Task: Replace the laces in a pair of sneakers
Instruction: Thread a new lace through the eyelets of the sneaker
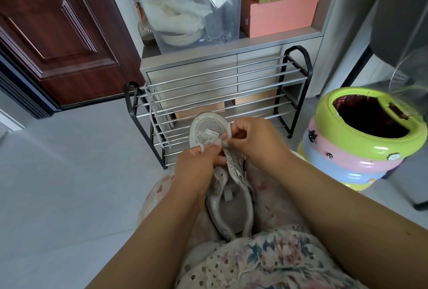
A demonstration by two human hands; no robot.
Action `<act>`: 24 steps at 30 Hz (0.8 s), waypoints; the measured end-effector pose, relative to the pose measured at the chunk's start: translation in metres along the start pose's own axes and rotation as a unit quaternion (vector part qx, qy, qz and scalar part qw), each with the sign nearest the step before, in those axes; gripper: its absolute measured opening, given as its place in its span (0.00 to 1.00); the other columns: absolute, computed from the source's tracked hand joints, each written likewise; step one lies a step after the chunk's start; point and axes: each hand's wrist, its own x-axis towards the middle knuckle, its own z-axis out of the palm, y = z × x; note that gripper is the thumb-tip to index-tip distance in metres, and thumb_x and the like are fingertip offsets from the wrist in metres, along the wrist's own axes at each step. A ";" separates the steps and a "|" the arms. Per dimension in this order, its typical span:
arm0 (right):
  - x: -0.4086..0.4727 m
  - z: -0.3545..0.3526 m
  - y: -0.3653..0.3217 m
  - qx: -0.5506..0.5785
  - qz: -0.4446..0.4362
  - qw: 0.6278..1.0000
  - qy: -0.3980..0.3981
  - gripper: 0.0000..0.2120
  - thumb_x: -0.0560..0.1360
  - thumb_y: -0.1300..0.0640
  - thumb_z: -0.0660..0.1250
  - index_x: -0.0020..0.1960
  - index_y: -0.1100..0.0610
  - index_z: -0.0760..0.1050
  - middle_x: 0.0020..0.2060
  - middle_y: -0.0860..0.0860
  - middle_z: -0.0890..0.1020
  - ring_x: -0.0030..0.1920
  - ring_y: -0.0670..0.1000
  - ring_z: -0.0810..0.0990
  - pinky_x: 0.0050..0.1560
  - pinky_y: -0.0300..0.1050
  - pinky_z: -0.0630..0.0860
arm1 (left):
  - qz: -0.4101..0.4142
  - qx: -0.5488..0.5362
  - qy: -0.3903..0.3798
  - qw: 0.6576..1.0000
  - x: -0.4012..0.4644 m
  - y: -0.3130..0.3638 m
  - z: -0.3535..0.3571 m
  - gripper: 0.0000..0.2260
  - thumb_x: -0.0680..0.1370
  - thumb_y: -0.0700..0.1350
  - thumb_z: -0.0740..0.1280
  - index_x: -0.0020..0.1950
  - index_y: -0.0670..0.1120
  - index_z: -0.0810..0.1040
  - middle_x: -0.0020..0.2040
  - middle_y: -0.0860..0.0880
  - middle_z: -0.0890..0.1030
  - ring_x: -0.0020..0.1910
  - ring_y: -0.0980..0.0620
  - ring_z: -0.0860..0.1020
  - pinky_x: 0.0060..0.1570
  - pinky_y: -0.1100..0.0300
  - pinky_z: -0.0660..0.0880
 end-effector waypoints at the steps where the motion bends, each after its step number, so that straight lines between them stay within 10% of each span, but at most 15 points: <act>1: 0.000 0.001 0.001 0.002 0.004 1.000 0.000 0.05 0.66 0.59 0.76 0.36 0.56 0.80 0.32 0.48 0.81 0.33 0.44 0.76 0.34 0.36 0.68 | -0.015 -0.017 -0.007 1.000 -0.001 0.002 0.000 0.12 0.79 0.46 0.65 0.44 0.39 0.82 0.30 0.46 0.78 0.16 0.59 0.69 0.18 0.71 0.63; 13: -0.016 -0.008 -0.017 -0.055 0.029 0.994 -0.088 0.18 0.60 0.45 0.77 0.40 0.52 0.72 0.35 0.47 0.78 0.36 0.47 0.76 0.36 0.45 0.72 | -0.061 -0.014 -0.053 0.997 0.010 0.008 -0.009 0.27 0.80 0.60 0.53 0.46 0.40 0.82 0.22 0.51 0.61 0.17 0.57 0.57 0.18 0.69 0.55; 20: -0.009 -0.013 -0.015 -0.024 0.069 0.989 -0.131 0.17 0.62 0.62 0.73 0.48 0.52 0.73 0.37 0.48 0.78 0.38 0.49 0.77 0.41 0.48 0.76 | -0.054 -0.002 -0.070 0.996 0.012 0.007 -0.010 0.29 0.82 0.59 0.50 0.45 0.41 0.83 0.23 0.49 0.60 0.17 0.56 0.57 0.19 0.69 0.55; 24: -0.007 -0.018 -0.008 0.060 0.080 0.982 -0.160 0.17 0.65 0.69 0.70 0.50 0.54 0.76 0.36 0.50 0.78 0.36 0.49 0.76 0.43 0.53 0.78 | 0.013 0.085 -0.050 0.995 0.009 0.005 -0.008 0.13 0.80 0.43 0.61 0.45 0.39 0.82 0.19 0.53 0.67 0.16 0.57 0.62 0.19 0.67 0.59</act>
